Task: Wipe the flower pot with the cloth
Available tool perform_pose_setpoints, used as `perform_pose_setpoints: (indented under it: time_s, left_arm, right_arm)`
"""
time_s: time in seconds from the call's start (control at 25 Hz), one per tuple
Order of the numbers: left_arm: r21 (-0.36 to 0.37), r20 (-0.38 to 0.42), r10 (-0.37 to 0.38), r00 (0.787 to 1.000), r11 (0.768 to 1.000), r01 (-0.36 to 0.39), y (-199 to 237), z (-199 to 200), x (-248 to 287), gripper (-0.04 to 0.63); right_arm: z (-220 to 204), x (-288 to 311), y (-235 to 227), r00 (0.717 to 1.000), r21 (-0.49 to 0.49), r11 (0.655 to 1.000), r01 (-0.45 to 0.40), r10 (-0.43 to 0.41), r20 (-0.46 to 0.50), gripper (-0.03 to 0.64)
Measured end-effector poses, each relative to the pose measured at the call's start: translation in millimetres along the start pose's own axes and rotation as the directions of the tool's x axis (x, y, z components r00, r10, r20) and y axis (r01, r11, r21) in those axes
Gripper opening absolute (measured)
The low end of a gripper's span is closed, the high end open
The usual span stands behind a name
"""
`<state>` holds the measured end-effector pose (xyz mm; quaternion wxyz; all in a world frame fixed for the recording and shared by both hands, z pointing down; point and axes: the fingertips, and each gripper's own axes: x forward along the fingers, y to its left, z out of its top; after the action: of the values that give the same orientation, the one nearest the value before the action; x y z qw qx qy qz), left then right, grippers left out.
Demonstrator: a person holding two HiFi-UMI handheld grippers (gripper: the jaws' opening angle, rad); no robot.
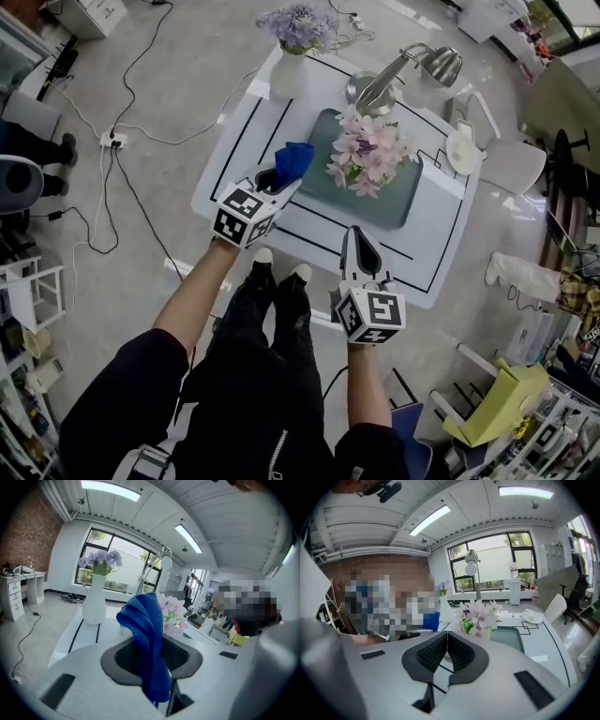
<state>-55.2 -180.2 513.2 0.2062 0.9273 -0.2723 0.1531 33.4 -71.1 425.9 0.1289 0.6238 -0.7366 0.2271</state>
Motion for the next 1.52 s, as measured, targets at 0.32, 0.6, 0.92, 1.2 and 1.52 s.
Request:
perform_pose_setpoints:
  time_s: [0.32, 0.6, 0.92, 1.2, 1.52]
  left_arm:
    - [-0.152, -0.103, -0.015, 0.995, 0.988, -0.001, 27, -10, 75, 0.123]
    - [-0.173, -0.156, -0.053, 0.986, 0.985, 0.026, 36, -8, 122, 0.123]
    - [-0.212, -0.191, -0.091, 0.977, 0.976, 0.05, 27, -22, 143, 0.123]
    - [-0.247, -0.193, -0.093, 0.977, 0.968, 0.044, 21, -31, 133, 0.123]
    - [-0.602, -0.011, 0.041, 0.999, 0.798, -0.039, 13, -35, 92, 0.124]
  right_arm:
    - [-14, 27, -23, 0.999, 0.045, 0.999, 0.009, -0.007, -0.037, 0.009]
    - [-24, 31, -44, 0.998, 0.055, 0.998, 0.023, -0.019, -0.063, 0.009]
    - [-31, 37, -57, 0.996, 0.072, 0.997, 0.02, -0.014, -0.086, 0.009]
    - [-36, 41, -55, 0.995, 0.079, 0.997, -0.003, 0.011, -0.095, 0.009]
    - [-35, 36, -48, 0.996, 0.087, 0.996, -0.025, 0.032, -0.078, 0.009]
